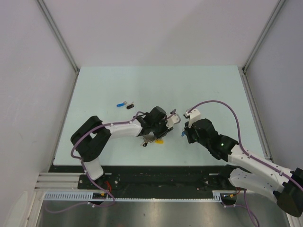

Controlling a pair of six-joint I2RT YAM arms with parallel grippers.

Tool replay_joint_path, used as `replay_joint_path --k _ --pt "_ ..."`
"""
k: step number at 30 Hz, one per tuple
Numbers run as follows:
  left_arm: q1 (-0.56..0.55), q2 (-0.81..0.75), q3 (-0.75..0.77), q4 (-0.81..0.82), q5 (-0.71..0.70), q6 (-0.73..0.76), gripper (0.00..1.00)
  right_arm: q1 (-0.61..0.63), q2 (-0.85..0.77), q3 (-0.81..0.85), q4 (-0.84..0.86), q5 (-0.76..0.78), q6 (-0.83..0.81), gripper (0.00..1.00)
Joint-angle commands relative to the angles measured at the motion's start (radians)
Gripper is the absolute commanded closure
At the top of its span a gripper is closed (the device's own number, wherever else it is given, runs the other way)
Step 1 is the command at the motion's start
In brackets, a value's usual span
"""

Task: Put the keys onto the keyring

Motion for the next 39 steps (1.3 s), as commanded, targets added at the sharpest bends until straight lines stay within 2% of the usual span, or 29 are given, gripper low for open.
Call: replay_joint_path --k 1,7,21,31,34,35,39 --pt "0.001 0.023 0.051 0.025 0.015 0.043 0.6 0.001 -0.015 0.001 0.037 0.004 0.0 1.0" --pt "0.001 0.035 0.052 0.012 0.009 0.053 0.6 0.001 -0.015 0.001 0.038 0.004 -0.002 1.0" --pt "0.001 0.02 0.045 -0.003 0.016 0.092 0.54 -0.002 -0.015 0.001 0.041 -0.003 0.0 1.0" --pt "0.001 0.057 0.065 -0.026 -0.02 0.094 0.62 0.0 -0.02 -0.001 0.04 -0.002 0.0 1.0" --pt "0.001 0.055 0.064 -0.025 -0.034 0.092 0.66 0.0 -0.024 -0.003 0.04 0.0 0.001 1.0" --pt "0.001 0.052 0.062 -0.022 -0.042 0.086 0.7 0.0 -0.023 -0.004 0.04 0.003 0.001 1.0" --pt "0.001 0.035 0.062 -0.003 -0.034 0.066 0.73 0.0 -0.027 -0.004 0.041 0.0 0.003 1.0"
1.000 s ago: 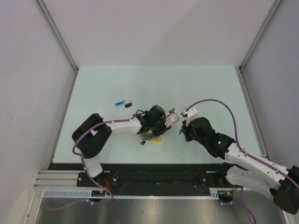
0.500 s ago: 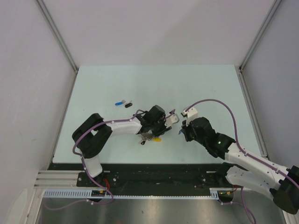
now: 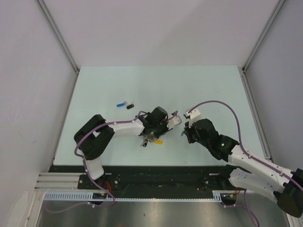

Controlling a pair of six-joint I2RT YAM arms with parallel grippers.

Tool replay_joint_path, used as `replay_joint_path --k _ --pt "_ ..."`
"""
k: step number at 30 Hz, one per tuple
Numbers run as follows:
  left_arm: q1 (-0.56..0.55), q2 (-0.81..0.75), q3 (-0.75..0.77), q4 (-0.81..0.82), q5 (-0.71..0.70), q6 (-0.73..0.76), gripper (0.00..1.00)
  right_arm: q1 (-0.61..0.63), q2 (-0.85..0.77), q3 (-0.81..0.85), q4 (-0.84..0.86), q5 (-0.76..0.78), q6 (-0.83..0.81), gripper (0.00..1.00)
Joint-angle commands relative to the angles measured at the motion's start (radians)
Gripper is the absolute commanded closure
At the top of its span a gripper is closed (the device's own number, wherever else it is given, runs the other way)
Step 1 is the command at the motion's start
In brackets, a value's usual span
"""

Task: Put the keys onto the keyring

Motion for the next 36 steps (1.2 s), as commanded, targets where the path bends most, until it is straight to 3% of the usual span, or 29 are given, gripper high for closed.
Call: replay_joint_path --k 1,9,22,30,36 --pt "0.001 -0.017 0.032 0.023 -0.01 -0.005 0.74 0.0 -0.02 -0.004 0.041 0.008 0.004 1.0" --pt "0.019 -0.013 0.069 0.031 -0.027 -0.077 0.78 0.003 -0.03 -0.005 0.039 0.009 0.004 1.0" --pt "0.054 -0.088 0.009 0.043 0.034 -0.108 0.58 0.009 -0.042 -0.007 0.035 0.003 0.009 1.0" --pt "0.12 -0.125 -0.065 0.11 0.169 -0.163 0.6 0.015 -0.048 -0.01 0.036 0.005 0.01 1.0" --pt "0.134 -0.086 -0.054 0.103 0.194 -0.169 0.64 0.014 -0.047 -0.011 0.036 0.003 0.012 1.0"
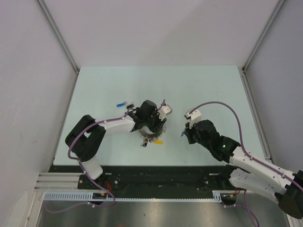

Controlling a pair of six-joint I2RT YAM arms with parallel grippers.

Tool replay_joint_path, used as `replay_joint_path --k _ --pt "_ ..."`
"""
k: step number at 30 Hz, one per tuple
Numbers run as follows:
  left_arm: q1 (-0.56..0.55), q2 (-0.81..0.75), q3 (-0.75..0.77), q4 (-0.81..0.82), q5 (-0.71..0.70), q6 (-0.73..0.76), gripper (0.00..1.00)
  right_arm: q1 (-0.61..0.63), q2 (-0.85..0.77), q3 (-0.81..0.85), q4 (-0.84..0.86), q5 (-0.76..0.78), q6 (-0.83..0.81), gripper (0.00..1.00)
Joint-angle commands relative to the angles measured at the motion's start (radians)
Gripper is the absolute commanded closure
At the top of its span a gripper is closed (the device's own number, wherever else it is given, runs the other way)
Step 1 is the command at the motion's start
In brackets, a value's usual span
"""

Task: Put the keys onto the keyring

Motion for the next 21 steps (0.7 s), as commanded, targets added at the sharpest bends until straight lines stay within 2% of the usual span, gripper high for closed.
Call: replay_joint_path --k 1,21 --pt "0.006 -0.002 0.01 0.033 0.063 -0.017 0.64 0.005 -0.014 0.0 0.038 0.003 0.013 1.0" --pt "0.006 0.063 0.028 0.036 0.1 0.007 0.7 0.005 -0.011 -0.008 0.043 0.0 0.015 1.0"
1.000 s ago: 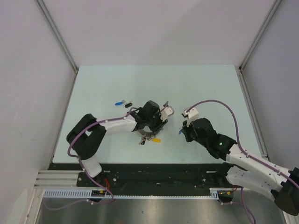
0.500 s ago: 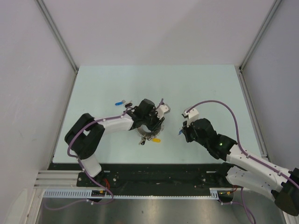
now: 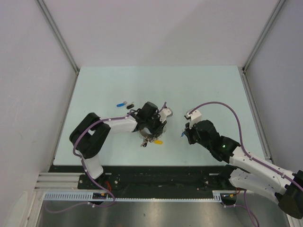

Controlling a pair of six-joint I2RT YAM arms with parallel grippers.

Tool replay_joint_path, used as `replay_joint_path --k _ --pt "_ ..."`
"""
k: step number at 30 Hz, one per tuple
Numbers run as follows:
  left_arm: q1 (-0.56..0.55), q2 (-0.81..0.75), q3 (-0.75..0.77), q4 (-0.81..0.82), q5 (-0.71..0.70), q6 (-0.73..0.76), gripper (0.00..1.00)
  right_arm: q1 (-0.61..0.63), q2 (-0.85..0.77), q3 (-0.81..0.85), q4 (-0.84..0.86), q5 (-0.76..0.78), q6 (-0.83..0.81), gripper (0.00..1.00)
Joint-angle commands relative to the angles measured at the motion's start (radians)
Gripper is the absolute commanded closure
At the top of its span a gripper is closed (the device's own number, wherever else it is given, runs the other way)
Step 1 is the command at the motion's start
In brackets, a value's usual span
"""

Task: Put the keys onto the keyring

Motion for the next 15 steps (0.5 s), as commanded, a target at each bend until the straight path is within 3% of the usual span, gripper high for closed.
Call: replay_joint_path --k 1,15 --pt "0.005 0.005 0.025 0.038 0.047 0.013 0.7 0.005 -0.011 -0.003 0.042 0.0 0.014 1.0" --pt "0.004 0.007 0.014 0.041 0.072 0.018 0.79 0.005 -0.005 -0.003 0.045 -0.003 0.013 1.0"
